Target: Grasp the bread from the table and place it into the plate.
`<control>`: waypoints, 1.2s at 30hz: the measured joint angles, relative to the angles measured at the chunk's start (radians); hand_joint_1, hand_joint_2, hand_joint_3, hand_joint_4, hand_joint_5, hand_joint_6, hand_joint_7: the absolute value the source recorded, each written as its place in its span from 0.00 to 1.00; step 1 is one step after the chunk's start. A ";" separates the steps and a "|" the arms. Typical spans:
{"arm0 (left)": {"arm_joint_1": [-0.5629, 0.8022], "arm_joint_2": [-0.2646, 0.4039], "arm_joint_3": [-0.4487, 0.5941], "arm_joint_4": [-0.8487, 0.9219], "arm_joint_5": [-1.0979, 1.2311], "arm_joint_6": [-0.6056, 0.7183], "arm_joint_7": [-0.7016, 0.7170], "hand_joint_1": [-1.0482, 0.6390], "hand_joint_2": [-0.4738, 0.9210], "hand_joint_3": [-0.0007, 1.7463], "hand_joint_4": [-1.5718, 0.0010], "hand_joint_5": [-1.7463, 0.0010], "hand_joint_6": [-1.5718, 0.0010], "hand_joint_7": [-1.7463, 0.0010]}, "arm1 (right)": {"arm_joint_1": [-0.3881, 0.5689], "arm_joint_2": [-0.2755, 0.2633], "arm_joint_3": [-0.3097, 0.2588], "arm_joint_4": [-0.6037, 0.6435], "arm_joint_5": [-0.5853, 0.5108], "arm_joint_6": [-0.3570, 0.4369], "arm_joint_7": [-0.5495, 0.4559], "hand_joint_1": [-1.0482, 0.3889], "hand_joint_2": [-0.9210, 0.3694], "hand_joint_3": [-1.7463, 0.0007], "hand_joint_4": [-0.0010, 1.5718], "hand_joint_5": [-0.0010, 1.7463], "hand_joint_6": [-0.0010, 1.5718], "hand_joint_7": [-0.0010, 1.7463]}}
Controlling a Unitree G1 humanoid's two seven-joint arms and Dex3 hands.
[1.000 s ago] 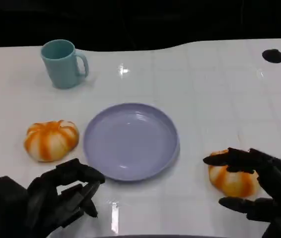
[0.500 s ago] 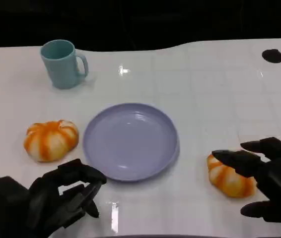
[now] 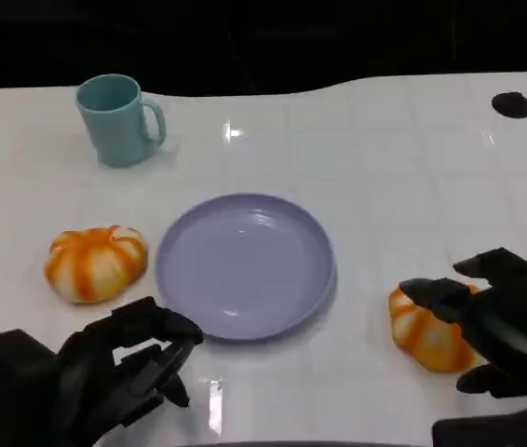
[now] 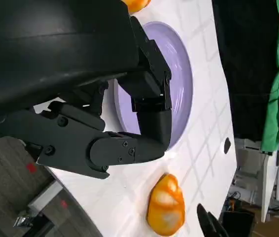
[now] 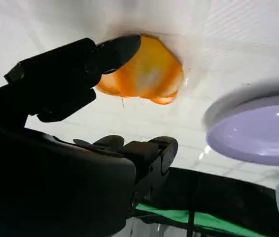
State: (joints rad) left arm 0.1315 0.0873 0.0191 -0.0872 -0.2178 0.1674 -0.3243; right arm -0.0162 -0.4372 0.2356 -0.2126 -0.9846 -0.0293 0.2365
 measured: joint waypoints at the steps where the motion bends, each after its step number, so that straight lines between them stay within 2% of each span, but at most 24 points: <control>1: 0.000 0.000 -0.001 -0.001 0.002 0.000 0.000 0.36 1.00 0.25 0.59 0.02 0.55 0.29 | -0.018 0.000 0.010 0.020 -0.008 0.006 0.007 0.43 0.14 1.00 0.04 0.28 0.24 0.01; 5: 0.003 -0.002 -0.003 -0.003 0.005 0.000 0.002 0.36 1.00 0.25 0.59 0.03 0.55 0.30 | -0.081 0.000 0.048 0.110 -0.020 0.027 0.015 0.43 0.13 1.00 0.11 0.20 0.25 0.00; 9: 0.004 -0.004 -0.004 -0.008 0.005 0.002 0.003 0.36 1.00 0.25 0.59 0.03 0.55 0.29 | -0.137 0.002 0.077 0.202 -0.011 0.032 0.011 0.43 0.11 1.00 0.14 0.16 0.26 0.00; 17: 0.009 -0.004 -0.008 -0.022 0.005 0.003 0.003 0.35 1.00 0.25 0.59 0.02 0.55 0.29 | -0.247 0.049 0.130 0.395 0.010 0.066 -0.014 0.43 0.08 0.99 0.16 0.11 0.28 0.00; 22: 0.019 -0.004 -0.010 -0.039 0.005 0.006 0.008 0.35 1.00 0.25 0.59 0.02 0.55 0.29 | -0.291 0.076 0.152 0.474 0.050 0.081 -0.030 0.40 0.04 0.99 0.20 0.11 0.30 0.01; 25: 0.022 -0.004 -0.012 -0.044 0.004 0.008 0.009 0.35 1.00 0.25 0.59 0.02 0.56 0.29 | -0.308 0.085 0.157 0.511 0.071 0.080 -0.060 0.41 0.01 0.99 0.33 0.12 0.40 0.03; 26: 0.023 -0.004 -0.013 -0.045 0.004 0.011 0.009 0.35 1.00 0.25 0.59 0.02 0.56 0.29 | -0.313 0.091 0.158 0.527 0.076 0.079 -0.083 0.45 0.01 1.00 0.43 0.14 0.47 0.04; 27: 0.024 -0.004 -0.013 -0.045 0.003 0.014 0.009 0.35 1.00 0.25 0.59 0.02 0.56 0.29 | -0.320 0.099 0.158 0.548 0.084 0.073 -0.116 0.48 0.02 1.00 0.49 0.17 0.51 0.05; 29: 0.026 -0.004 -0.013 -0.046 0.003 0.022 0.009 0.35 1.00 0.26 0.59 0.02 0.56 0.29 | -0.333 0.120 0.154 0.596 0.107 0.054 -0.198 0.55 0.01 1.00 0.55 0.39 0.64 0.05; 31: 0.028 -0.004 -0.014 -0.048 0.003 0.024 0.011 0.35 1.00 0.26 0.60 0.02 0.56 0.29 | -0.343 0.139 0.142 0.652 0.149 0.013 -0.289 0.65 0.01 0.97 0.55 0.70 0.76 0.07; 32: 0.029 -0.004 -0.014 -0.048 0.003 0.024 0.012 0.35 1.00 0.26 0.60 0.02 0.57 0.29 | -0.351 0.149 0.131 0.687 0.173 -0.018 -0.339 0.67 0.04 0.89 0.56 0.85 0.79 0.15; 33: 0.030 -0.004 -0.015 -0.049 0.003 0.024 0.012 0.35 1.00 0.26 0.60 0.01 0.57 0.29 | -0.363 0.156 0.127 0.723 0.191 -0.052 -0.386 0.68 0.15 0.69 0.57 0.94 0.70 0.43; 35: 0.030 -0.004 -0.016 -0.051 0.003 0.024 0.012 0.36 1.00 0.26 0.60 0.01 0.57 0.29 | -0.389 0.159 0.128 0.793 0.199 -0.105 -0.460 0.67 0.27 0.52 0.57 0.99 0.55 0.77; 36: 0.031 -0.004 -0.016 -0.052 0.003 0.024 0.012 0.36 1.00 0.26 0.60 0.01 0.57 0.28 | -0.405 0.160 0.132 0.828 0.200 -0.125 -0.492 0.67 0.30 0.49 0.57 0.99 0.52 0.84</control>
State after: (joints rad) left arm 0.1622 0.0834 0.0028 -0.1391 -0.2149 0.1914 -0.3124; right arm -0.4210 -0.2776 0.3675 0.6158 -0.7851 -0.1545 -0.2557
